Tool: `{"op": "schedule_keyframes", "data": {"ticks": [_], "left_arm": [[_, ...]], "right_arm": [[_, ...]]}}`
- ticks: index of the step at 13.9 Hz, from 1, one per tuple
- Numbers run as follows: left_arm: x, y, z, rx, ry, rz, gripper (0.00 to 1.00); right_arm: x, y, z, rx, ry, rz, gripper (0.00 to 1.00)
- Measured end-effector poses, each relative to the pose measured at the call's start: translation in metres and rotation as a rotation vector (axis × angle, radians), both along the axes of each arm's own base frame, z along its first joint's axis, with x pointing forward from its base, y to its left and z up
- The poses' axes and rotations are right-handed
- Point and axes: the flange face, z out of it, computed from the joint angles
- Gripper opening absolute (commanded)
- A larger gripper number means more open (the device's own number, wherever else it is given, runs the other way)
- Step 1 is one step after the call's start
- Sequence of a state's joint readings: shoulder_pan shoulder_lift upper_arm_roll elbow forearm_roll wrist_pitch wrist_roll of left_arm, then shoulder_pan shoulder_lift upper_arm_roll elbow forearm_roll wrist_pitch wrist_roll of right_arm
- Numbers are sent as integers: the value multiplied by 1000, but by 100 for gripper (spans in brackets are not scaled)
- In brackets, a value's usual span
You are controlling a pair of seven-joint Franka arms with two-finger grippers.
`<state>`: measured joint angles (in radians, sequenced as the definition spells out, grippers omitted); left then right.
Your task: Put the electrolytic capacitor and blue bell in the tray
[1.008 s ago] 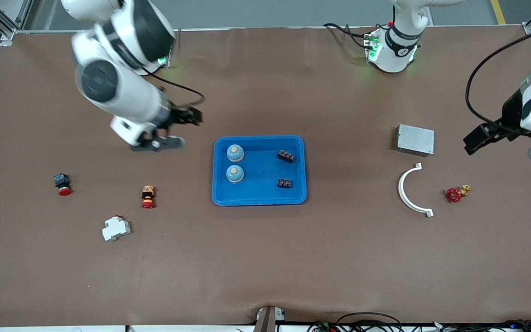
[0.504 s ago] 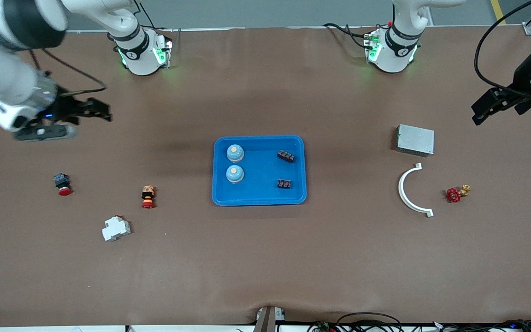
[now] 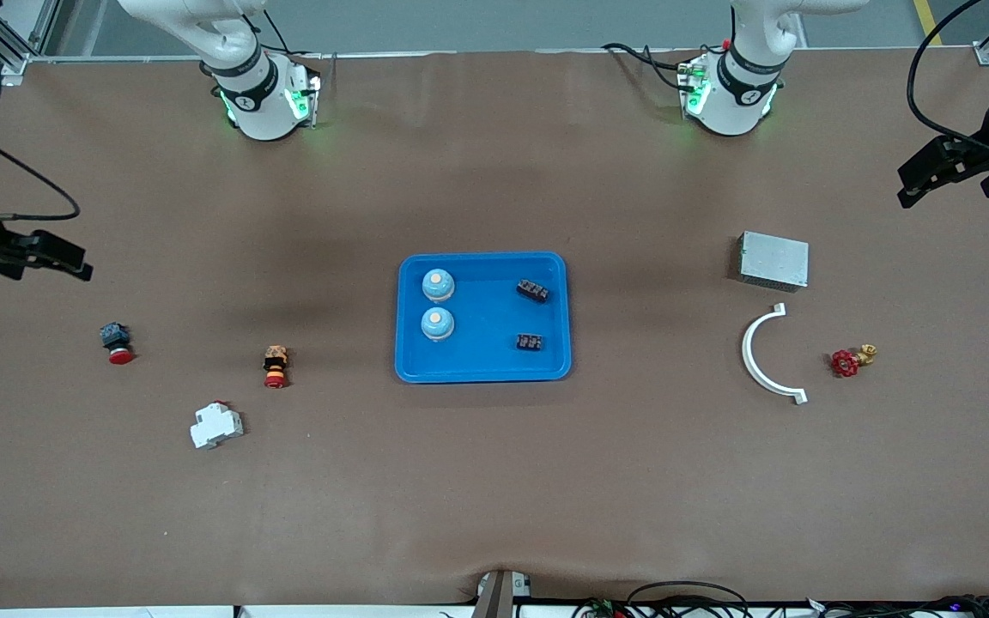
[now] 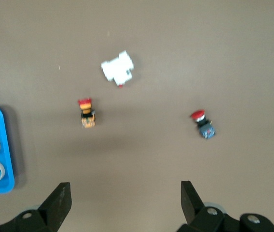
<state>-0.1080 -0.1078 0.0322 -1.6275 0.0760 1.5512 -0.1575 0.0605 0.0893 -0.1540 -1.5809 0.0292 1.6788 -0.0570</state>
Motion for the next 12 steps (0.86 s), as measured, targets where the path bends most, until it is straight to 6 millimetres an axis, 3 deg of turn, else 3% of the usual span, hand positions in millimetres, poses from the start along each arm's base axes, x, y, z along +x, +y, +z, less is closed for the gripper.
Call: {"op": "schedule_keyframes", "data": {"ticks": [3, 7, 10, 12], "left_arm": [[-3, -6, 0, 1, 11, -10, 100], [-5, -14, 0, -5, 17, -25, 100], [-9, -25, -3, -36, 46, -41, 100], [-9, -30, -5, -35, 55, -55, 100]], "right_arm": [[4, 5, 25, -4, -45, 5, 100], [-1, 17, 24, -11, -9, 21, 100], [-20, 16, 28, -22, -51, 23, 100], [-33, 14, 43, -20, -87, 20, 100]]}}
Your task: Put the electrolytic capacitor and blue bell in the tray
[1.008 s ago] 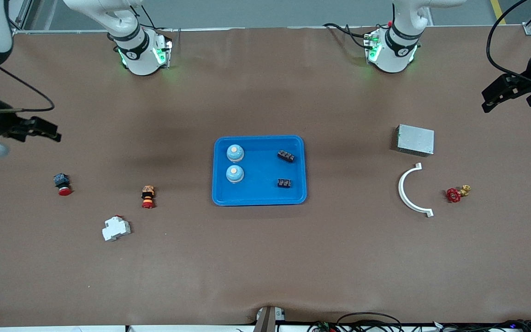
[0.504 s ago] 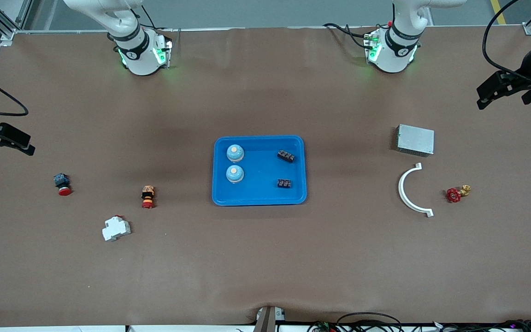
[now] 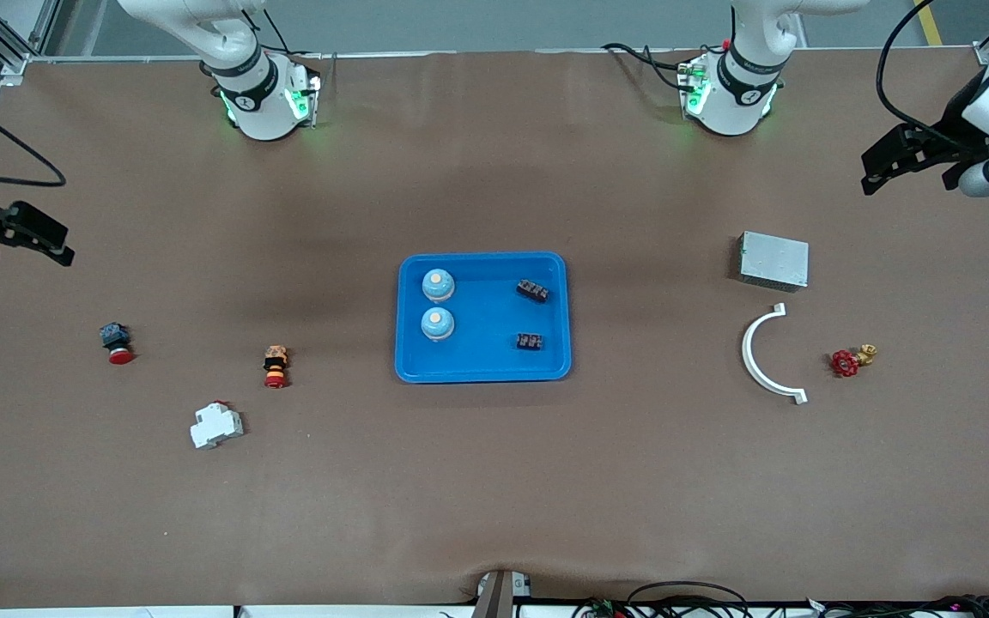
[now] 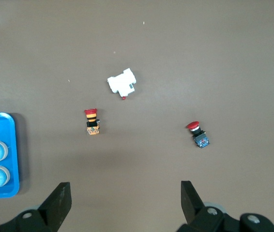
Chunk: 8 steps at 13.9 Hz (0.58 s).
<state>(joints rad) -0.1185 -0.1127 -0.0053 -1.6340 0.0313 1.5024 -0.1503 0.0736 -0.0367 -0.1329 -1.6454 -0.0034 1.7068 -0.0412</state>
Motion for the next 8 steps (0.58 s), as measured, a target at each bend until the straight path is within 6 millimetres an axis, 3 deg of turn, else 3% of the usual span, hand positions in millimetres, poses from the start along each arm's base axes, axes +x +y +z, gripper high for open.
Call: {"op": "schedule_keyframes", "data": {"ticks": [3, 8], "left_arm": [[0, -1, -1, 0, 2, -2, 100], [1, 0, 1, -1, -5, -1, 100]], "right_arm": [[-3, 0, 16, 0, -36, 0, 100], [-8, -5, 7, 4, 34, -10, 100]]}}
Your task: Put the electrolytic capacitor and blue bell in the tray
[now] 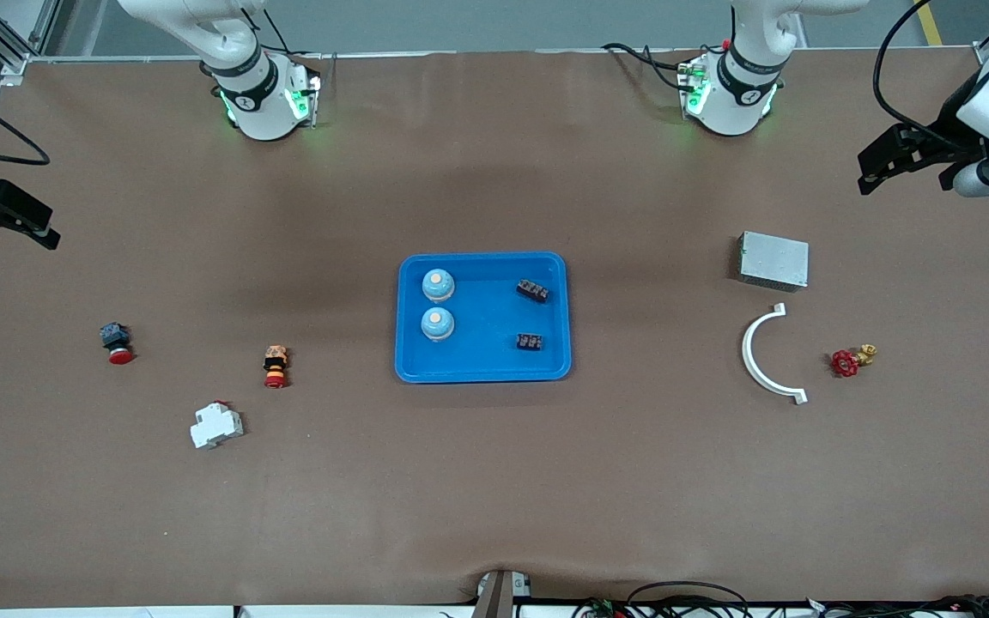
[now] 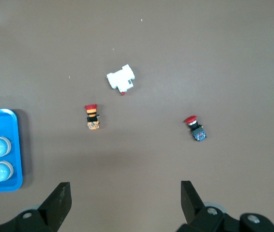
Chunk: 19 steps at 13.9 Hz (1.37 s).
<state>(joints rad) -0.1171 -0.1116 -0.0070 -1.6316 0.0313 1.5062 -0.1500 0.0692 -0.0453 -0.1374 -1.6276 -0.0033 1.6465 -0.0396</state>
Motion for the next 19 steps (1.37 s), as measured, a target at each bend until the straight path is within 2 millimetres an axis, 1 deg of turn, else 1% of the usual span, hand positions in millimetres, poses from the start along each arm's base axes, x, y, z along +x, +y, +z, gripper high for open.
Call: {"op": "schedule_keyframes", "data": {"ticks": [6, 9, 12, 19], "left_arm": [[4, 4, 1, -2, -16, 8, 100], [8, -3, -4, 1, -12, -3, 100], [7, -10, -4, 3, -12, -15, 100], [8, -6, -4, 3, -13, -8, 100]], "right_arm": [[-1, 0, -1, 1, 11, -2, 100], [-3, 2, -3, 2, 34, 2, 100], [-4, 3, -4, 3, 42, 3, 100], [-5, 3, -5, 3, 53, 3, 100]]}}
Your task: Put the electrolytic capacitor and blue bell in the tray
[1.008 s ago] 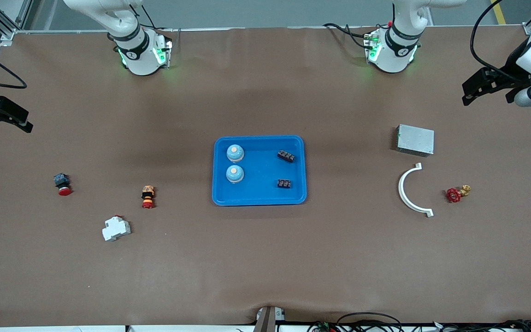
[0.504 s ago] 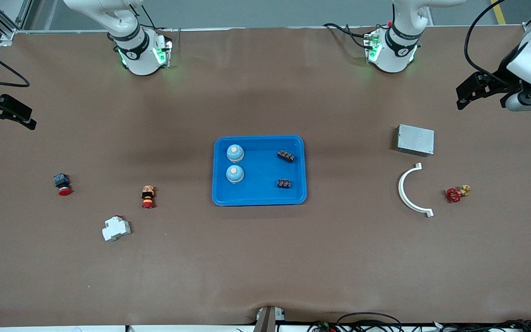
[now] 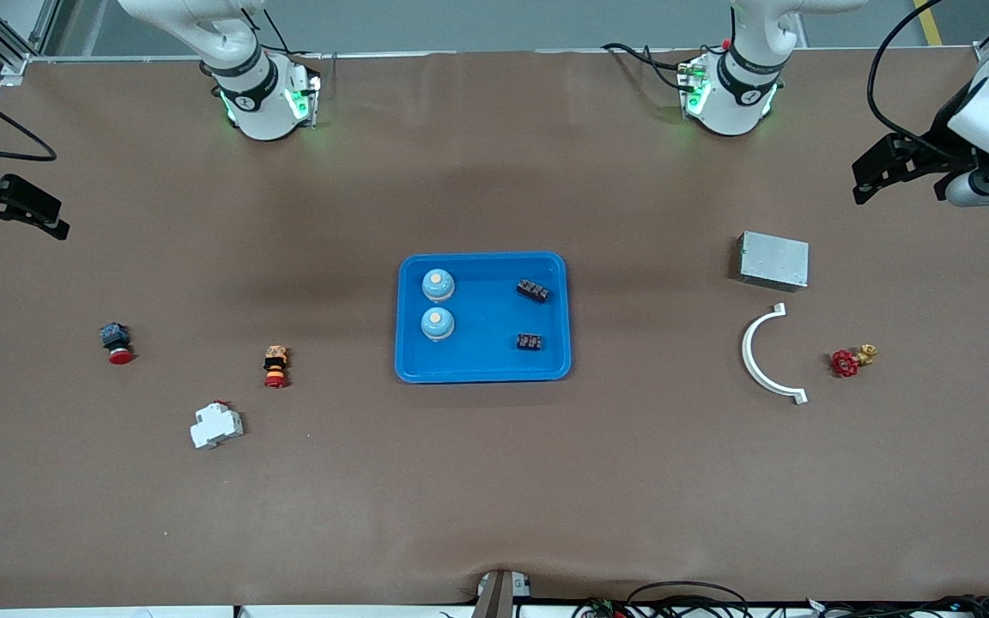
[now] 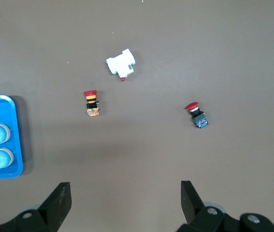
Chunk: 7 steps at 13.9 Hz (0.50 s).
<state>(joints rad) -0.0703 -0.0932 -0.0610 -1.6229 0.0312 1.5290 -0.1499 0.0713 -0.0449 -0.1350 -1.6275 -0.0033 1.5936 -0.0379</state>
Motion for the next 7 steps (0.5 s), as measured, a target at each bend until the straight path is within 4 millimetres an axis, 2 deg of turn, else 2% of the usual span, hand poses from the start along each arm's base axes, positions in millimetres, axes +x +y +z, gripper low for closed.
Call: {"op": "schedule_keyframes", "data": {"ticks": [7], "left_arm": [[-3, 6, -2, 4, 32, 11, 100]], "right_arm": [[-3, 1, -2, 2, 27, 1, 100]]}}
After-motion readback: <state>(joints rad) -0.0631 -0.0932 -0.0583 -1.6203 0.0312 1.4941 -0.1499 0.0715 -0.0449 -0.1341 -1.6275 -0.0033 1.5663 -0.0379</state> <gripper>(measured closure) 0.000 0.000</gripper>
